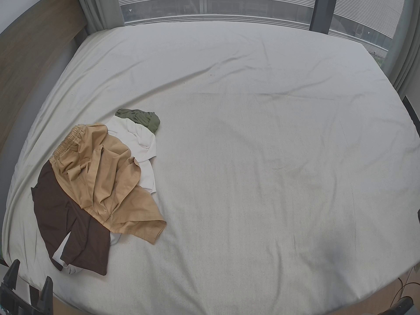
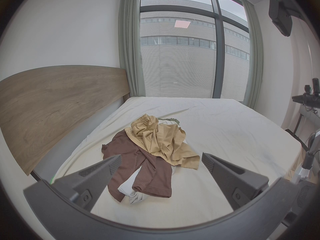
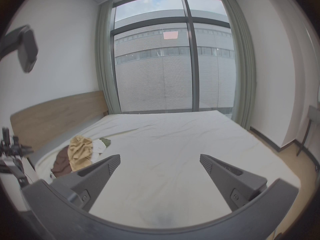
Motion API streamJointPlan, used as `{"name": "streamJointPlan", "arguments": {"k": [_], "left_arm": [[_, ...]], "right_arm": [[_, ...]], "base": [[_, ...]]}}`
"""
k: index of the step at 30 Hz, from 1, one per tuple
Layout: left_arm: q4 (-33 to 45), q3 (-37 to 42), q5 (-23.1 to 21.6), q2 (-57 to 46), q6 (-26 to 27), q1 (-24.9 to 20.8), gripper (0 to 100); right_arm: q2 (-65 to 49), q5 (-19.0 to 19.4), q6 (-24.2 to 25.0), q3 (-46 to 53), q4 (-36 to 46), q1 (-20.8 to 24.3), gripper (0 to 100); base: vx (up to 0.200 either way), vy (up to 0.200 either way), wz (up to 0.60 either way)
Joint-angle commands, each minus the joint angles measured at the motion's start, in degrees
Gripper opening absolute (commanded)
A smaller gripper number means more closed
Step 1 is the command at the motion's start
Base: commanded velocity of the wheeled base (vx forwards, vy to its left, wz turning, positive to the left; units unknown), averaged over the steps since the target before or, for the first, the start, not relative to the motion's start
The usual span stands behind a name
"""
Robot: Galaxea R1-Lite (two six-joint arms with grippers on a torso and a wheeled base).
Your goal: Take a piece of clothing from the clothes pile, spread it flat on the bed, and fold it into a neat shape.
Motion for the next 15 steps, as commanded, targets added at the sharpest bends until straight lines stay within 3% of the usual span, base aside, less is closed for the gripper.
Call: {"name": "streamJointPlan", "arguments": {"k": [1,7,11,15], "left_arm": [[-0.01,1.01,0.01,-0.93,-0.07,-0.04,100],[-0.01,1.01,0.09,-0.93,-0.07,-0.04,100],[-0.01,1.01,0.09,-0.93,-0.16,-0.04,100],[-0.01,1.01,0.09,-0.93,-0.16,-0.04,100]], "right_arm": [[13.03,1.66,2.41,-5.95,-1.14,1.17,100],[18.83,2.72,3.29,-8.59,-1.40,4.51,100],[21.82,3.77,9.00,-11.75,-1.14,7.14,100],[25.07,4.48,11.11,-14.91,-0.87,9.16,100]], "base": [[0.000,0.000,0.00],[0.000,0.000,0.00],[0.000,0.000,0.00],[0.000,0.000,0.00]]}}
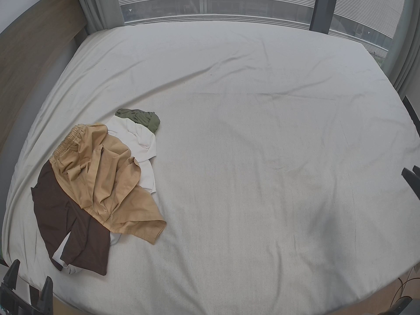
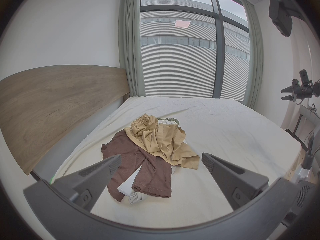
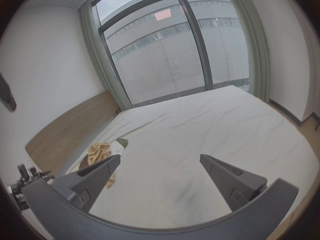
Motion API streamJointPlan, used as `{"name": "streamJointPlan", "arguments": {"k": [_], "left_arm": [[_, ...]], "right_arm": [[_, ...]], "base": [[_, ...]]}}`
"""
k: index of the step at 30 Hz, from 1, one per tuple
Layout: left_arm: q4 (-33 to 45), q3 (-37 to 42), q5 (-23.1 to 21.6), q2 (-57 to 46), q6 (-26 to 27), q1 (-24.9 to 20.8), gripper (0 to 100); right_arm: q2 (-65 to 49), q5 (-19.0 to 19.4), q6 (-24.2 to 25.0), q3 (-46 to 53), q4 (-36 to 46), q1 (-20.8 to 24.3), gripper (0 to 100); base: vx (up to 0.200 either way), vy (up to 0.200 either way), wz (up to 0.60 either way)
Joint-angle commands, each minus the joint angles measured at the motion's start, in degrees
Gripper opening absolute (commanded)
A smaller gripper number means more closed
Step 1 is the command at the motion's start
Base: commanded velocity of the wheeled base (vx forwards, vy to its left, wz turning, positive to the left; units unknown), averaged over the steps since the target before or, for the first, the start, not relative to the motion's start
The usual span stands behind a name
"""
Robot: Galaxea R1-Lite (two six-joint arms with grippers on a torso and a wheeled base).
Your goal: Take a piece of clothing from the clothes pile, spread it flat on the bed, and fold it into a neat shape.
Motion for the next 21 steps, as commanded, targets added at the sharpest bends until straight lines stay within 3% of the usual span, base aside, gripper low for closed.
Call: {"name": "streamJointPlan", "arguments": {"k": [1,15,21], "left_arm": [[-0.01,1.01,0.02,-0.93,-0.06,0.02,100],[-0.01,1.01,0.02,-0.93,-0.06,0.02,100],[-0.01,1.01,0.02,-0.93,0.02,0.02,100]], "right_arm": [[6.93,0.67,1.44,-3.89,-0.25,2.63,100],[20.29,3.49,2.76,-8.90,-3.41,3.60,100],[24.42,3.40,4.43,-11.19,-3.94,6.85,100]], "base": [[0.000,0.000,0.00],[0.000,0.000,0.00],[0.000,0.000,0.00]]}}
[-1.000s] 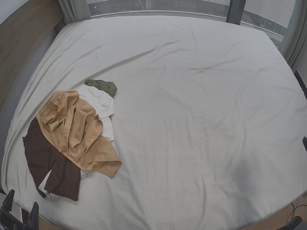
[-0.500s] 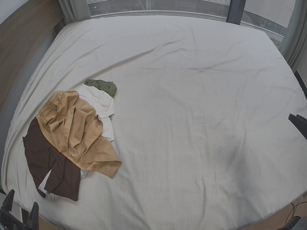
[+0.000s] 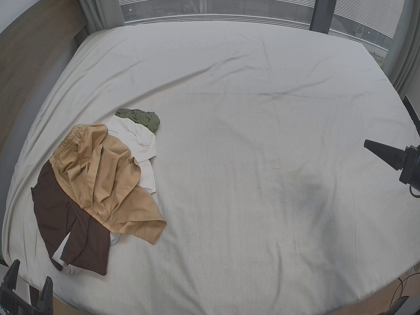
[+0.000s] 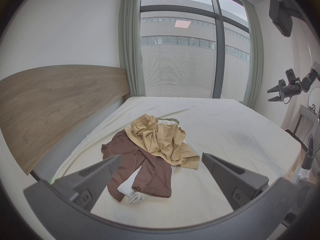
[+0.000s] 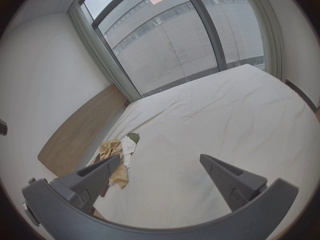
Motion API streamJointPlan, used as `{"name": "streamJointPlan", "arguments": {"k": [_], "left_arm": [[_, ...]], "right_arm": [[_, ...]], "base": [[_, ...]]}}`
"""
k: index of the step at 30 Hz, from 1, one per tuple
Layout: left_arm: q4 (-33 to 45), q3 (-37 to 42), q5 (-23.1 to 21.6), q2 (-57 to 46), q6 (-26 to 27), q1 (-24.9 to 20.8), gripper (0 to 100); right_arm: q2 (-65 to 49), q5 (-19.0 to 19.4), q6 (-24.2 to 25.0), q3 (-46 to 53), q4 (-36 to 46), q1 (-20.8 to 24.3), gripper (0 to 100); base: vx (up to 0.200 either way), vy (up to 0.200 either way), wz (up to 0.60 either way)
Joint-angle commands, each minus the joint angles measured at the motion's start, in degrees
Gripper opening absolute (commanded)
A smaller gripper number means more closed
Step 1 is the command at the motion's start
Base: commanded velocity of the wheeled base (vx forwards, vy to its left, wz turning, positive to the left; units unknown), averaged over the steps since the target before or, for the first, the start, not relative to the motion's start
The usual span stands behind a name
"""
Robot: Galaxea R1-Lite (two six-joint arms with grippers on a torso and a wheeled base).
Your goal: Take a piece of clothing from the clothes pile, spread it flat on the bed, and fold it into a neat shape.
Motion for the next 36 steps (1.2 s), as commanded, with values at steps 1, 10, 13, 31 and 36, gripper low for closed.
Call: {"name": "streamJointPlan", "arguments": {"k": [1,10,13,31,36], "left_arm": [[-0.01,1.01,-0.10,-0.93,0.07,0.02,100],[-0.01,1.01,-0.10,-0.93,0.07,0.02,100],[-0.01,1.01,-0.10,-0.93,0.16,0.02,100],[-0.10,1.01,-0.10,-0.93,0.07,0.02,100],[-0.10,1.01,-0.19,-0.93,0.07,0.02,100]], "right_arm": [[5.08,-0.03,1.42,-1.97,-0.81,2.53,100],[10.79,-0.21,2.74,-4.69,-1.60,6.92,100],[12.55,-0.29,3.00,-5.31,-2.04,8.15,100],[24.59,-1.79,6.70,-10.05,-5.90,18.26,100],[26.88,-1.87,6.61,-10.05,-8.89,19.14,100]], "base": [[0.000,0.000,0.00],[0.000,0.000,0.00],[0.000,0.000,0.00],[0.000,0.000,0.00],[0.000,0.000,0.00]]}}
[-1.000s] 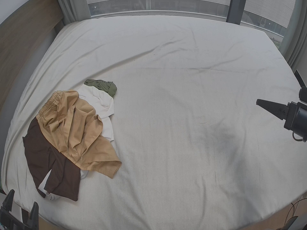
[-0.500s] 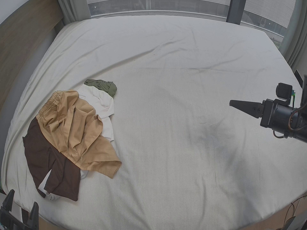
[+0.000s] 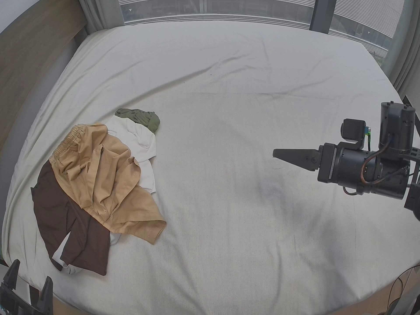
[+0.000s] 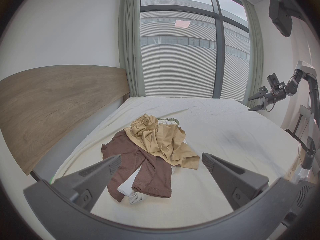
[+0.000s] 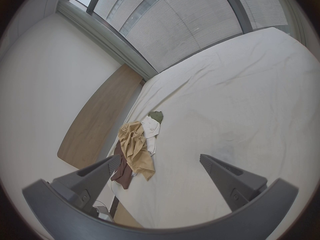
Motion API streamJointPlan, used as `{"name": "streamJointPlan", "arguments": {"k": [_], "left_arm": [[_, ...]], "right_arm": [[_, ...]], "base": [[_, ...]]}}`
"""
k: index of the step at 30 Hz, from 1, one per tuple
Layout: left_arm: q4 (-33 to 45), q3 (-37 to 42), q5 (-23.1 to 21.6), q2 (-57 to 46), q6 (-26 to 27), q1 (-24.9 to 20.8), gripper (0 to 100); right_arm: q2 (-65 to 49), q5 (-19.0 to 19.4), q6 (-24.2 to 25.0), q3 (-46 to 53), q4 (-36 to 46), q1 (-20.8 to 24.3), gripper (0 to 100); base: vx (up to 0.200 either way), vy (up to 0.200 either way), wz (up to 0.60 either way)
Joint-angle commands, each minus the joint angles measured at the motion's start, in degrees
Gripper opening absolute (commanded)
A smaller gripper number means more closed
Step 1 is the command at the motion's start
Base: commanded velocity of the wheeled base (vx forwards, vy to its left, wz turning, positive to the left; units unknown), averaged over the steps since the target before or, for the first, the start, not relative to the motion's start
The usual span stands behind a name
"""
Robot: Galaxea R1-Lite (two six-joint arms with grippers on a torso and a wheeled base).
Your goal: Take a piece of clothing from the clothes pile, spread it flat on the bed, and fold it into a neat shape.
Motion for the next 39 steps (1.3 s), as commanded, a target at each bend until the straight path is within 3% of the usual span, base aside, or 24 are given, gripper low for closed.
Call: {"name": "streamJointPlan", "arguments": {"k": [1,26,39], "left_arm": [[0.05,1.01,0.03,-0.93,0.00,0.02,100],[-0.04,1.01,-0.06,-0.93,-0.09,0.02,100],[-0.04,1.01,0.03,-0.93,-0.09,0.02,100]], "right_arm": [[3.67,0.01,-0.06,-0.28,-1.40,1.24,100],[18.79,-2.36,-0.06,-5.20,-7.90,7.92,100],[27.05,-2.45,-0.06,-10.56,-7.37,10.64,100]], "base": [[0.000,0.000,0.00],[0.000,0.000,0.00],[0.000,0.000,0.00]]}}
